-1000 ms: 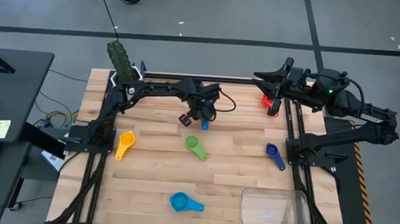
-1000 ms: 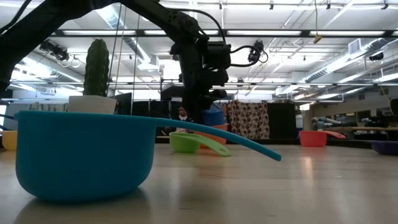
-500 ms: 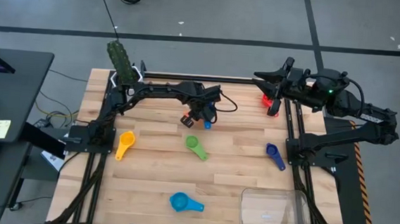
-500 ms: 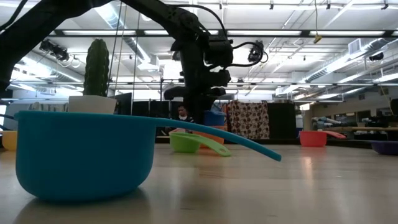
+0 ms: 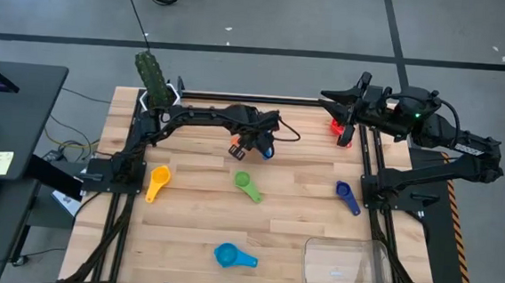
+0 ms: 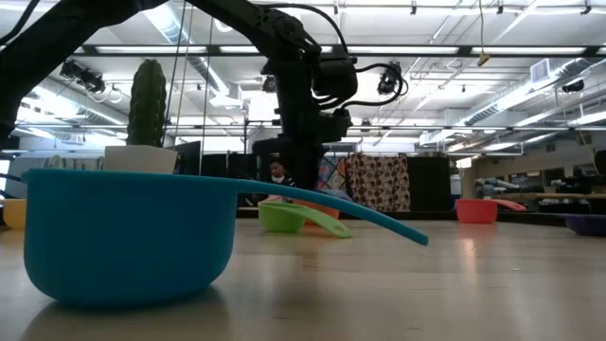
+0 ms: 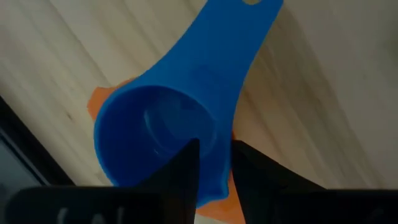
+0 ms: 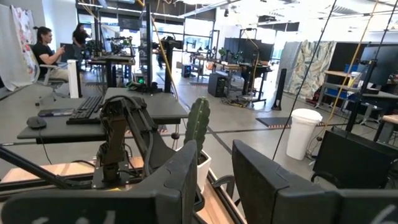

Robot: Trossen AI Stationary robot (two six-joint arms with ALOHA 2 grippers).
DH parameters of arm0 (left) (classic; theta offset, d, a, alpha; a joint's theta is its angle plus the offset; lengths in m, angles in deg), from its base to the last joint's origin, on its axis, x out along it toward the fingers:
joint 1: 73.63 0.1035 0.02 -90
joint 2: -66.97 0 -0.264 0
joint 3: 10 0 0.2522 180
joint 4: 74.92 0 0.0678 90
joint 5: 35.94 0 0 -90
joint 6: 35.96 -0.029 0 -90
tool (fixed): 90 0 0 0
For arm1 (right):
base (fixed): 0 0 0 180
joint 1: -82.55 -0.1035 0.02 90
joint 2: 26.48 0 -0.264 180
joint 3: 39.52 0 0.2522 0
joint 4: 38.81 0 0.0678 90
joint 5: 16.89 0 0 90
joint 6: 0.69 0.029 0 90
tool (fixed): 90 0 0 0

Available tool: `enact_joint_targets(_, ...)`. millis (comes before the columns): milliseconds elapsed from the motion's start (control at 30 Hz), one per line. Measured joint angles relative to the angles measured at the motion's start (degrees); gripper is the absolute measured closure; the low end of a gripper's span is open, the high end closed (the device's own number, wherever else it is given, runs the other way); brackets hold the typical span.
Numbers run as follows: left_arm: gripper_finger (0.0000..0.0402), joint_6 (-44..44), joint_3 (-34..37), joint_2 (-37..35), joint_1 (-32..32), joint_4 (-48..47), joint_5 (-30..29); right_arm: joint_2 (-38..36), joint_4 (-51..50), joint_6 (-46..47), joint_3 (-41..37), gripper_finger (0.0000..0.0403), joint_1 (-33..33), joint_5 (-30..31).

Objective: Nest measuring cups in basket
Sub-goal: Stack the dark blue measuring cup on top of the orange measuring cup

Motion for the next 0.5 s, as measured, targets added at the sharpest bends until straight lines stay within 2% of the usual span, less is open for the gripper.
enact_joint_targets(200, 0.0308, 0.04, 0.04, -0.99, 0.02, -1.54, 0.05, 0.00, -0.04, 0.00, 0.00, 0.0296, 0.00, -0.02)
enact_joint_targets(367, 0.0308, 1.54, 0.04, -5.16, 0.13, -1.82, -0.06, 0.00, -0.44, 0.72, 0.00, 0.0296, 0.02, 0.04)
enact_joint_targets(500, 0.0308, 8.36, -0.05, -9.97, 2.38, -5.30, 0.49, 0.75, -4.70, 8.39, 0.00, 0.0296, 0.01, 1.68)
